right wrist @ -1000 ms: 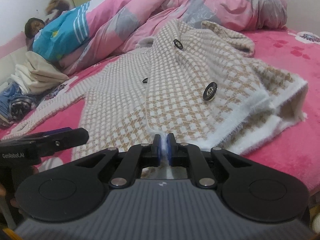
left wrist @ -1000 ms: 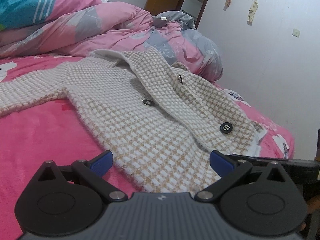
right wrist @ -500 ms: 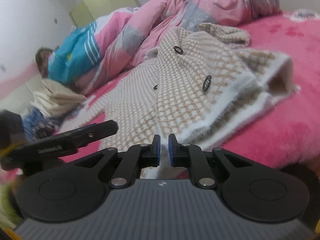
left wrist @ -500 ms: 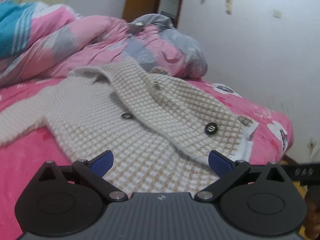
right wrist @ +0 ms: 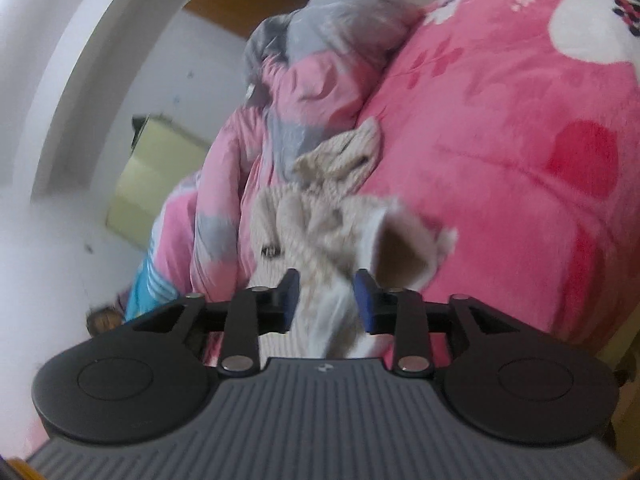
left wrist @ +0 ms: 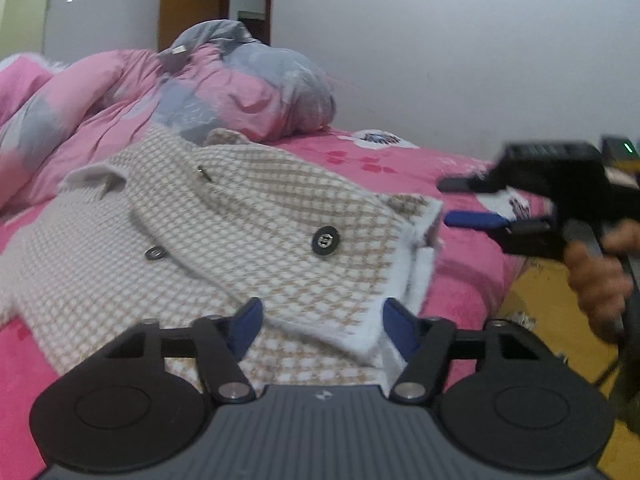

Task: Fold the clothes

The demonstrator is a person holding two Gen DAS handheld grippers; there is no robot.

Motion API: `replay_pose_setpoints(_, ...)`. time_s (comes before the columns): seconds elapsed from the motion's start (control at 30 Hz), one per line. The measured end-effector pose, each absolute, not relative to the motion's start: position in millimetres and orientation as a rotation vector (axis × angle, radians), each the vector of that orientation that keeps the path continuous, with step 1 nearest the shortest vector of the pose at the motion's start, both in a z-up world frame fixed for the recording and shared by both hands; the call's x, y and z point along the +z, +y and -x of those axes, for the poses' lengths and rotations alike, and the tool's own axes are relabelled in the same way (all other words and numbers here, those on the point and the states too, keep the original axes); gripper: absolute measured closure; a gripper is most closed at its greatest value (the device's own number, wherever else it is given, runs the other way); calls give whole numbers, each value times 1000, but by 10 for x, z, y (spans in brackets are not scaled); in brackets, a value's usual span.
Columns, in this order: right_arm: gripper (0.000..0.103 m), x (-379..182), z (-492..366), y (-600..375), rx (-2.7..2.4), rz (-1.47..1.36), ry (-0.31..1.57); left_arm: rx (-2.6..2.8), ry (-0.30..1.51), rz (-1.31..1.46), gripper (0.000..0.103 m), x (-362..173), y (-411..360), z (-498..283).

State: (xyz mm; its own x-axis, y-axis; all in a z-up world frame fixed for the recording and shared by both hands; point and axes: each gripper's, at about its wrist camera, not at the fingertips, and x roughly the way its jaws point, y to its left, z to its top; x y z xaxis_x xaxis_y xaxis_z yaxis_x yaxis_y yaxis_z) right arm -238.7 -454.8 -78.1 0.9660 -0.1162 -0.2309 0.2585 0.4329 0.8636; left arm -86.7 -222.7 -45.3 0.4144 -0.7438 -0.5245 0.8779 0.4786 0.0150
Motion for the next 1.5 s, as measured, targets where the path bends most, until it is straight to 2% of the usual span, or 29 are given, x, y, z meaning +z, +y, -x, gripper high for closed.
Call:
replay_pose_setpoints(0.03,65,-795,2349,-4610,-230,-1119,143,-1037,498,-321,55,-475,-2263,867)
replay_pose_setpoints(0.1,62,-852,2233,-4707,-226,-1166,166,-1025,531,-331,74,-522,-2330,841)
replay_pose_setpoints(0.2,61,-975,2063,-4826,-219,-1255,210,-1008,563,-318,81,-569,-2363,792)
replay_pose_setpoints(0.5,61,-1091,1989,-4979,-254,-1308,198,-986,594,-319,83,-616,-2394,756)
replay_pose_setpoints(0.7,56,-997,1916,-5157,-226,-1322,74,-982,584,-330,83,-625,-2408,777)
replay_pose_setpoints(0.83,56,-934,1867,-5275,-207,-1329,-9,-986,580,-337,83,-629,-2403,776)
replay_pose_setpoints(1.07,56,-1368,1876,-5598,-207,-1576,-75,-995,583,-327,83,-625,-2376,750)
replay_pose_setpoints(1.13,59,-1513,1894,-5677,-191,-1659,-107,-997,586,-318,83,-624,-2361,739)
replay_pose_setpoints(1.2,57,-1570,1963,-5668,-136,-1716,-152,-1000,587,-306,82,-628,-2345,726)
replay_pose_setpoints(1.37,38,-1433,2182,-5522,-116,-1701,-100,-1011,595,-268,82,-629,-2304,690)
replay_pose_setpoints(1.5,31,-1354,2485,-5310,-139,-1692,-89,-1023,608,-222,81,-633,-2255,652)
